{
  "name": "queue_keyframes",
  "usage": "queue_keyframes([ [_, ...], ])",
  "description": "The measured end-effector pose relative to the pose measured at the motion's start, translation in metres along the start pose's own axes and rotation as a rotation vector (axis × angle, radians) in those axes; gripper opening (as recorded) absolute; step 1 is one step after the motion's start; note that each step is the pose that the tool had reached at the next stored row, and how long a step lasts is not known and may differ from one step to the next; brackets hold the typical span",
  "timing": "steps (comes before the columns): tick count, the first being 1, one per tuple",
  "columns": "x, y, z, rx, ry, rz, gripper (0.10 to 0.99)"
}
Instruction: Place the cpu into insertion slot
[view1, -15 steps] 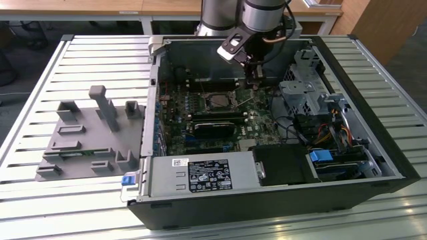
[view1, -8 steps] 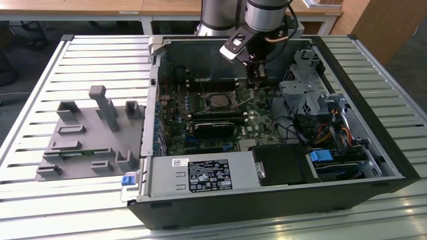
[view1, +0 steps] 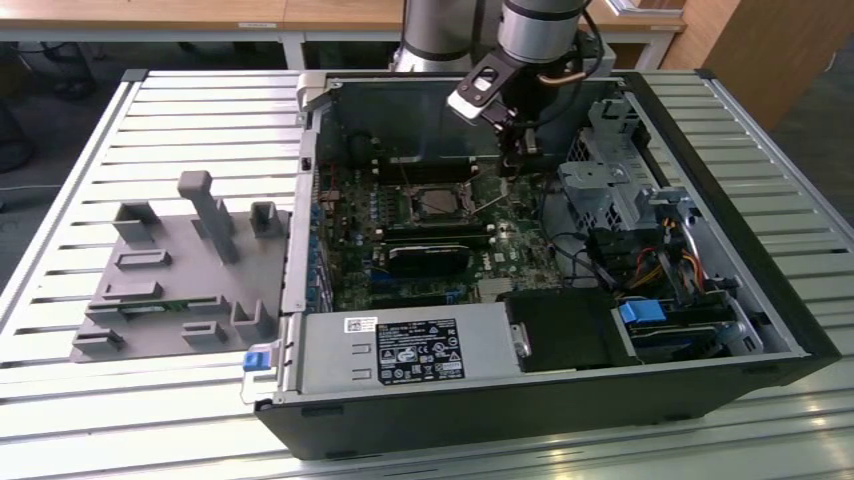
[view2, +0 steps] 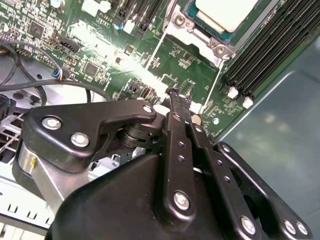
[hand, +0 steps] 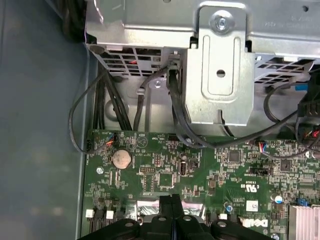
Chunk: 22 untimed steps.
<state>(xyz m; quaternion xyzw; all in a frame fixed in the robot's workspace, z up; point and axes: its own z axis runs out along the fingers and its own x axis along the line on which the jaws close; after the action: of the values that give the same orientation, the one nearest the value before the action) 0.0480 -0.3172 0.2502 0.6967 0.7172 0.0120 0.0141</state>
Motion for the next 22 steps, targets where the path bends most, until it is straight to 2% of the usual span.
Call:
queue_keyframes([
  [22,0.0001,0.0194,0.0025,0.006,-0.0017,0.000,0.114],
])
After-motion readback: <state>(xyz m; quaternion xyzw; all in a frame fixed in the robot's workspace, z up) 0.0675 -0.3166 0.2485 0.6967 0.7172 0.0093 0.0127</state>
